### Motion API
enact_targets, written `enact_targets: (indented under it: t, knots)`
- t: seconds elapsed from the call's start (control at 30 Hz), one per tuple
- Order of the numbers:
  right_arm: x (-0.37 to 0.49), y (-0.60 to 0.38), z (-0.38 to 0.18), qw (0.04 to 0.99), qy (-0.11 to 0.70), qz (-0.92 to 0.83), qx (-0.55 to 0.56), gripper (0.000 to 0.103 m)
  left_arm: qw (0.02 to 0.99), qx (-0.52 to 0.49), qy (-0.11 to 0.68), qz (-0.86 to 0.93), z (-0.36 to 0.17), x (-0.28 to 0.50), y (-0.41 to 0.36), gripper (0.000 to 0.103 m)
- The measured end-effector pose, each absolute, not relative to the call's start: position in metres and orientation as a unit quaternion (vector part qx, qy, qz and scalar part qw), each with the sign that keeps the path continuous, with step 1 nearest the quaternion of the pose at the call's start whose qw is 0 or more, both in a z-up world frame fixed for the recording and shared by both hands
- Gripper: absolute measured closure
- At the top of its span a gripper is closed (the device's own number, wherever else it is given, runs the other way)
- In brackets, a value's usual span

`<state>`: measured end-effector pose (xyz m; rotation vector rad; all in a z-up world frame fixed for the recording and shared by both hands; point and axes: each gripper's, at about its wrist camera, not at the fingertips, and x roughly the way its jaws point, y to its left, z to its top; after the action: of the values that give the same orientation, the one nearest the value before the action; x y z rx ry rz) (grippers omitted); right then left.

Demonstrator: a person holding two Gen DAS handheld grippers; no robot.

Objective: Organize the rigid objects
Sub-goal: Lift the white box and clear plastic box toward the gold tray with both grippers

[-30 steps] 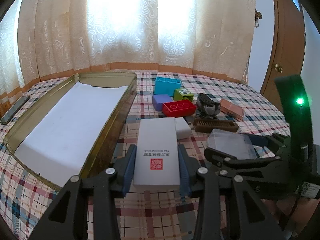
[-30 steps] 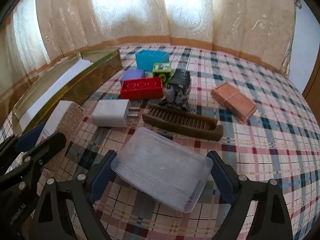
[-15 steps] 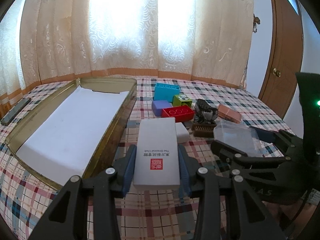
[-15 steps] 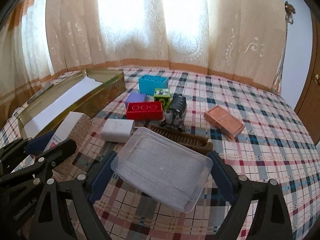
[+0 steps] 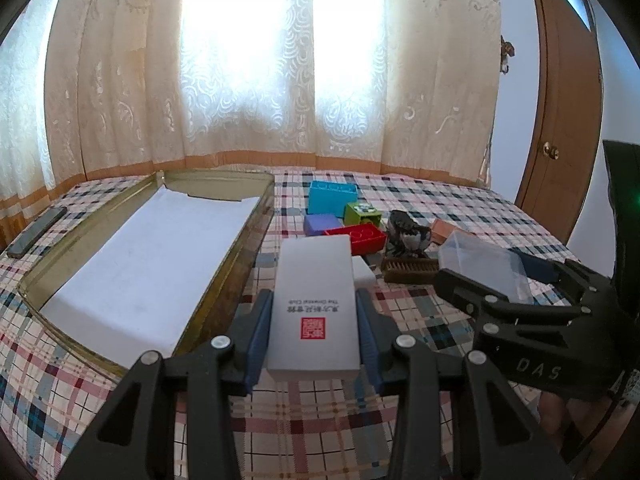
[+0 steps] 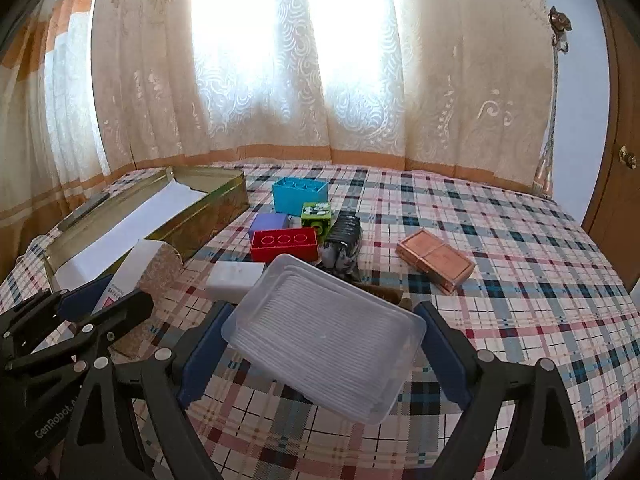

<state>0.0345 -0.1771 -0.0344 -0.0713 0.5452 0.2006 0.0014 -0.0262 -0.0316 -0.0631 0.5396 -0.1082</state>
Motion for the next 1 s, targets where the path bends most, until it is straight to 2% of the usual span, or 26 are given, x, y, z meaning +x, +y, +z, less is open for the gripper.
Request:
enact_targets:
  t: [1.0]
  knots:
    - [0.011,-0.189,-0.021,0.976,0.200,0.085,-0.017,0.011,0.980,-0.001,0.194,-0.045,-0.023,-0.024,-0.034,0.063]
